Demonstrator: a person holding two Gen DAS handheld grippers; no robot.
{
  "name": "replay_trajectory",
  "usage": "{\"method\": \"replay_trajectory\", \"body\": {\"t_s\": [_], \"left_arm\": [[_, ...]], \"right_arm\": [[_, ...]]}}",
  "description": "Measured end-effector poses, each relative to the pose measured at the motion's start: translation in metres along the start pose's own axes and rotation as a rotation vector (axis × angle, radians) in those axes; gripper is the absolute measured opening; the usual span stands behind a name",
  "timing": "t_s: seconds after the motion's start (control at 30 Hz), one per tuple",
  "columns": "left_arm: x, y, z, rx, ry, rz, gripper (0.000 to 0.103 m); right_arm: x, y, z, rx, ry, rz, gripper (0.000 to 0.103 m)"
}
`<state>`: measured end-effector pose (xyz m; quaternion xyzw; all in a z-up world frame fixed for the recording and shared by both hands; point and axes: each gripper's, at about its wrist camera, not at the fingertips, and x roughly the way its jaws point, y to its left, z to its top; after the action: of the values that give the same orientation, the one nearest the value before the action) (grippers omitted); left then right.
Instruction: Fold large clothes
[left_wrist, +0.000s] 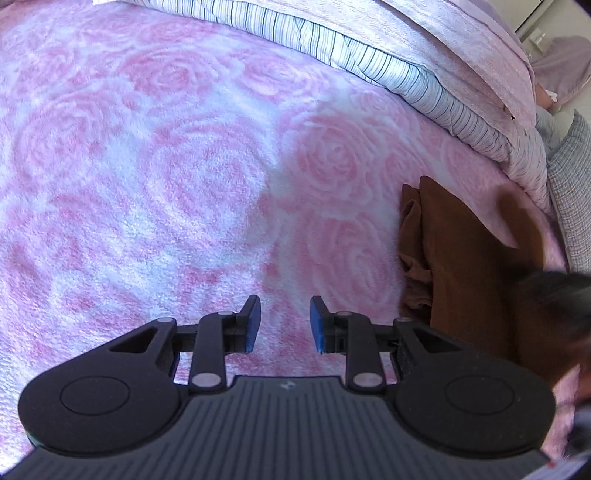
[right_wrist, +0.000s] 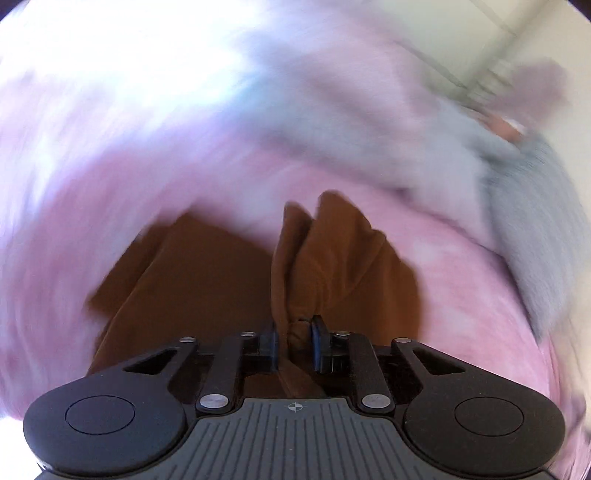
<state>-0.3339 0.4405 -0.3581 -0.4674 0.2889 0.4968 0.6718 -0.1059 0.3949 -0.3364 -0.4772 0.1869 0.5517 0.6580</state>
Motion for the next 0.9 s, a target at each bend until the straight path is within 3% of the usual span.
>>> {"method": "replay_trajectory", "body": {"t_s": [0.03,0.13,0.2,0.33,0.43,0.5,0.6,0.67,0.83,0.9], "left_arm": [[0.001,0.000,0.000,-0.004,0.003,-0.010,0.023],[0.002,-0.001,0.002,-0.005,0.004,-0.035,0.023],[0.003,-0.005,0.005,-0.016,0.010,-0.054,0.023],[0.003,-0.031,0.019,-0.017,0.006,-0.156,0.023],[0.015,-0.064,0.031,0.011,0.037,-0.259,0.023],[0.031,-0.088,0.037,0.035,0.076,-0.317,0.023],[0.063,-0.124,0.040,0.072,0.152,-0.379,0.024],[0.084,-0.141,0.040,0.091,0.198,-0.393,0.026],[0.118,-0.152,0.040,0.057,0.263,-0.395,0.038],[0.122,-0.151,0.041,0.022,0.268,-0.425,0.049]], "right_arm": [[0.014,0.018,-0.009,-0.041,0.028,0.014,0.024],[0.016,0.034,-0.025,-0.124,-0.022,-0.023,0.030],[0.005,0.015,-0.024,-0.082,-0.019,0.082,0.041],[-0.045,-0.038,-0.025,0.015,-0.070,0.281,0.046],[-0.070,-0.090,-0.035,0.162,-0.105,0.357,0.046],[-0.067,-0.123,-0.041,0.285,-0.088,0.326,0.046],[-0.033,-0.167,-0.058,0.478,0.011,0.226,0.045],[-0.003,-0.194,-0.074,0.656,0.090,0.209,0.045],[0.052,-0.231,-0.101,0.973,0.200,0.323,0.044],[0.064,-0.232,-0.104,1.039,0.229,0.341,0.044]]}}
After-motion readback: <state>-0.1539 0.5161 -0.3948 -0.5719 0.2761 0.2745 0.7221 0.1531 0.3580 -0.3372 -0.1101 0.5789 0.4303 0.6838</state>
